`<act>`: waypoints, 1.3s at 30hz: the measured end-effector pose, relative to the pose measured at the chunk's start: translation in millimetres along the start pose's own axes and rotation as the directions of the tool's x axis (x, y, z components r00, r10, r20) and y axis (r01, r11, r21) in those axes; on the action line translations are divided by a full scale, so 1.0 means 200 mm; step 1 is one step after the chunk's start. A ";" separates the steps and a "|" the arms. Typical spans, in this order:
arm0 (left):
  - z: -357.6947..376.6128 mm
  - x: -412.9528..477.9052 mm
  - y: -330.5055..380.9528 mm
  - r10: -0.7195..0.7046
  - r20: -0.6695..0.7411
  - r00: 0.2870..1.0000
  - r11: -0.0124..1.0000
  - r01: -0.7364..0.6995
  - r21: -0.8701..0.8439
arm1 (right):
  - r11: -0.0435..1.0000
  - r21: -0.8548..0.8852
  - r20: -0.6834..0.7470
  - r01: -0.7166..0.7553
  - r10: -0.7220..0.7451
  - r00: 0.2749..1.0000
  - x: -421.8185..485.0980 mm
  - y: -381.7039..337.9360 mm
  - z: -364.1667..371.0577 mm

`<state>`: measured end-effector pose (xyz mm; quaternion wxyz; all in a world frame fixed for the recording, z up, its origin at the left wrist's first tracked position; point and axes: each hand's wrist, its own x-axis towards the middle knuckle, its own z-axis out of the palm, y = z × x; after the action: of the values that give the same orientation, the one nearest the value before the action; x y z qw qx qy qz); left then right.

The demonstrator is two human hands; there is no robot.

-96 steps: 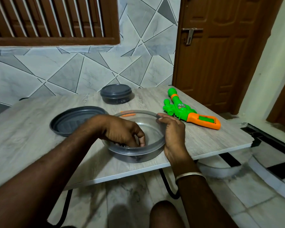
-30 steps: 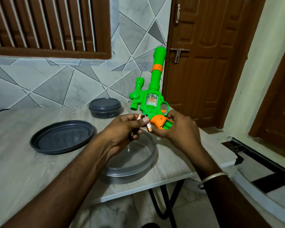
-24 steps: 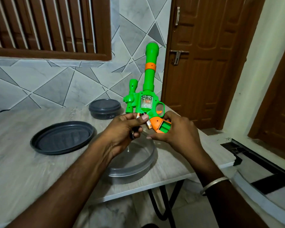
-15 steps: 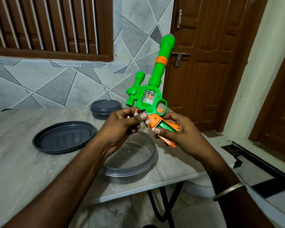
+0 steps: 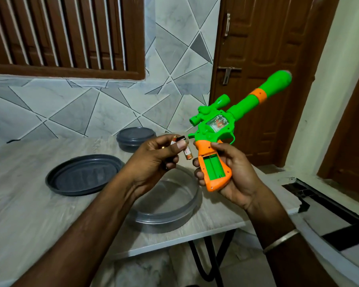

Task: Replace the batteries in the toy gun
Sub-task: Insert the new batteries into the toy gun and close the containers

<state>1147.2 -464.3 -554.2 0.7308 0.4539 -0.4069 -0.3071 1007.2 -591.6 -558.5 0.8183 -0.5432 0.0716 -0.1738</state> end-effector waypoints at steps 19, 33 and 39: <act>-0.03 0.02 -0.12 0.164 -0.238 0.957 0.963 -0.102 0.251 | 0.950 0.268 -0.070 0.158 -0.144 0.987 0.09 0.16 -0.03; 0.00 -0.12 0.03 0.541 -0.191 0.819 0.757 -0.375 0.535 | 0.926 0.291 -0.036 0.242 -0.242 0.970 0.08 0.07 0.14; 0.01 -0.09 0.02 0.316 -0.318 0.894 0.945 -0.264 0.195 | 0.910 0.351 -0.024 0.222 -0.228 0.973 0.07 0.07 0.19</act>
<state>1137.0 -449.4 -554.8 0.7928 0.4873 -0.3573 -0.0794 1035.1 -559.1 -555.7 0.8771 -0.3946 -0.0308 -0.2722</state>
